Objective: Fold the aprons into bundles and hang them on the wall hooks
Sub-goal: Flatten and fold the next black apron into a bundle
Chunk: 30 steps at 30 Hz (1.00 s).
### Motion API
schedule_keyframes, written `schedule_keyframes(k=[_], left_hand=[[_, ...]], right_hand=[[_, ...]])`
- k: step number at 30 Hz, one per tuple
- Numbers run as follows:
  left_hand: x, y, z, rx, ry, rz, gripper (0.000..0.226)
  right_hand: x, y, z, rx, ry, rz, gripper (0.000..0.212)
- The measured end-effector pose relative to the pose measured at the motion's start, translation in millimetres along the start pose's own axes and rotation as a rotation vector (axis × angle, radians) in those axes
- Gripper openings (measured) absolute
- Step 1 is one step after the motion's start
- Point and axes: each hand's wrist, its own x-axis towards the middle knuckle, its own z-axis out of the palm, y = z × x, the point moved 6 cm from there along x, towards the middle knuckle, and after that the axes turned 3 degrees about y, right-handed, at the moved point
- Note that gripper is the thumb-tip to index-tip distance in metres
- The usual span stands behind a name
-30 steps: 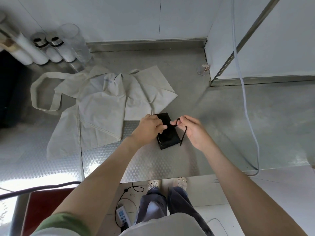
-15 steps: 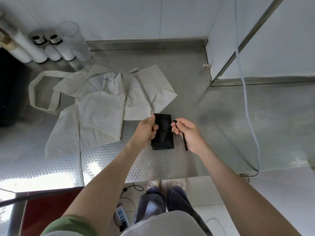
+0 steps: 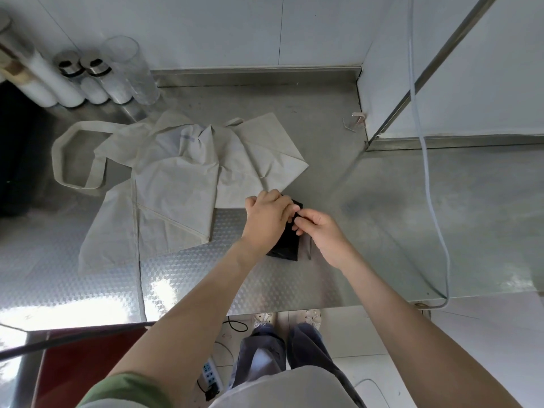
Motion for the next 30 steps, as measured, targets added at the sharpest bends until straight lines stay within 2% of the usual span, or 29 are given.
schedule_keyframes(k=[3, 6, 12, 15, 17, 20, 22, 26, 30], left_hand=[[-3.5, -7.9, 15.5, 0.056, -0.132, -0.151, 0.037], [-9.7, -11.7, 23.0, 0.056, -0.152, -0.186, 0.028], [-21.0, 0.5, 28.9, 0.083, -0.090, 0.022, 0.012], [-21.5, -0.2, 38.3, 0.061, -0.269, 0.001, 0.028], [-19.6, -4.6, 38.8, 0.032, -0.281, -0.055, 0.033], [-16.7, -13.2, 34.5, -0.180, -0.258, -0.238, 0.026], [-16.7, -19.7, 38.6, -0.327, -0.327, -0.320, 0.020], [-22.0, -27.7, 40.6, -0.740, -0.416, -0.502, 0.025], [-25.4, -20.8, 36.3, -1.039, -0.496, -0.570, 0.019]], right_hand=[[1.2, 7.3, 0.2, 0.072, 0.097, 0.039, 0.021], [0.3, 12.6, -0.3, 0.186, 0.220, 0.093, 0.021], [-0.1, 22.0, 0.5, 0.263, 0.389, 0.137, 0.016], [-1.5, 24.4, 0.8, 0.235, 0.423, 0.141, 0.020], [-1.6, 21.9, 2.3, 0.237, 0.411, 0.120, 0.022], [-4.0, 20.1, 3.5, 0.313, 0.394, 0.100, 0.026], [-5.7, 21.6, 0.8, 0.375, 0.376, 0.097, 0.028], [-6.6, 22.9, -4.9, 0.492, 0.312, 0.054, 0.030], [-6.6, 18.9, -7.7, 0.252, 0.225, -0.050, 0.034]])
